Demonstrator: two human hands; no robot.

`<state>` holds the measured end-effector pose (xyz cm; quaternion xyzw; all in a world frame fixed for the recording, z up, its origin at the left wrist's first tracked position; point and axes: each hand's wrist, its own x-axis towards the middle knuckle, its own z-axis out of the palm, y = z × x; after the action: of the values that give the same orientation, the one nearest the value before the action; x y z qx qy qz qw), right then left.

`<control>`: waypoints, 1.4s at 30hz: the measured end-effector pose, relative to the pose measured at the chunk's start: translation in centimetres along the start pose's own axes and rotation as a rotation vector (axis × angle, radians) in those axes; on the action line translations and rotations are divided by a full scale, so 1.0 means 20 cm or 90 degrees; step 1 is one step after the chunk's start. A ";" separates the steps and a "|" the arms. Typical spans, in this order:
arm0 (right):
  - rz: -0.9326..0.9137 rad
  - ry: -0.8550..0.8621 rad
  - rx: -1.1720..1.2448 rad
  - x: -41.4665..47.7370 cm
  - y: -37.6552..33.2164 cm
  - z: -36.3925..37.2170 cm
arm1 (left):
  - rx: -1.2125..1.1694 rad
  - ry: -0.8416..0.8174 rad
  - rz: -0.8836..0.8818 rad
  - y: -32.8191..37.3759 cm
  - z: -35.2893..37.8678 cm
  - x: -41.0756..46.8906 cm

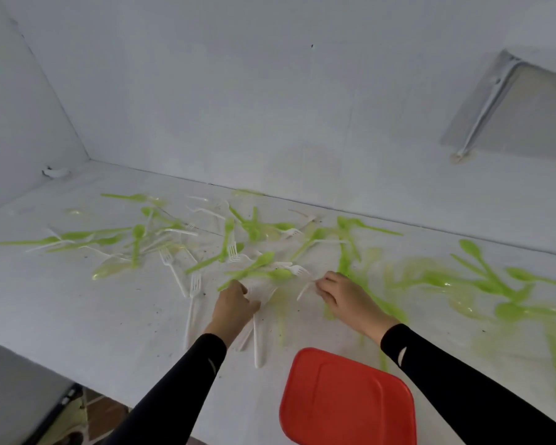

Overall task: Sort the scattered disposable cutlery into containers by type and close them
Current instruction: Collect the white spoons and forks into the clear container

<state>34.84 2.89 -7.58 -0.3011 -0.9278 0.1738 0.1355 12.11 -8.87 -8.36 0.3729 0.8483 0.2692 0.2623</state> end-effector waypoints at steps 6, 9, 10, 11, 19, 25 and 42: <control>0.170 -0.090 0.022 0.21 -0.04 -0.04 | 0.006 0.009 0.052 0.03 0.03 0.07; 0.216 -0.111 0.082 0.28 -0.06 -0.02 | -0.033 0.037 0.099 0.07 0.05 0.08; 0.222 -0.103 0.080 0.30 -0.06 -0.01 | -0.064 0.043 0.104 0.10 0.05 0.09; 0.219 -0.088 0.065 0.32 -0.05 0.00 | -0.091 0.044 0.108 0.12 0.04 0.11; 0.185 -0.112 -0.009 0.37 0.04 0.09 | 0.099 -0.095 0.240 0.08 0.11 0.21; 0.194 0.086 0.137 0.40 0.12 -0.04 | 0.101 -0.138 0.283 0.07 0.11 0.28; 0.356 0.050 0.288 0.73 0.18 -0.29 | -0.007 -0.152 0.188 0.09 -0.02 0.34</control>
<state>27.39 15.81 -1.77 -0.5119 -0.7417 0.3935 0.1816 8.77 -2.67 -8.65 0.5213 0.7456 0.2636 0.3207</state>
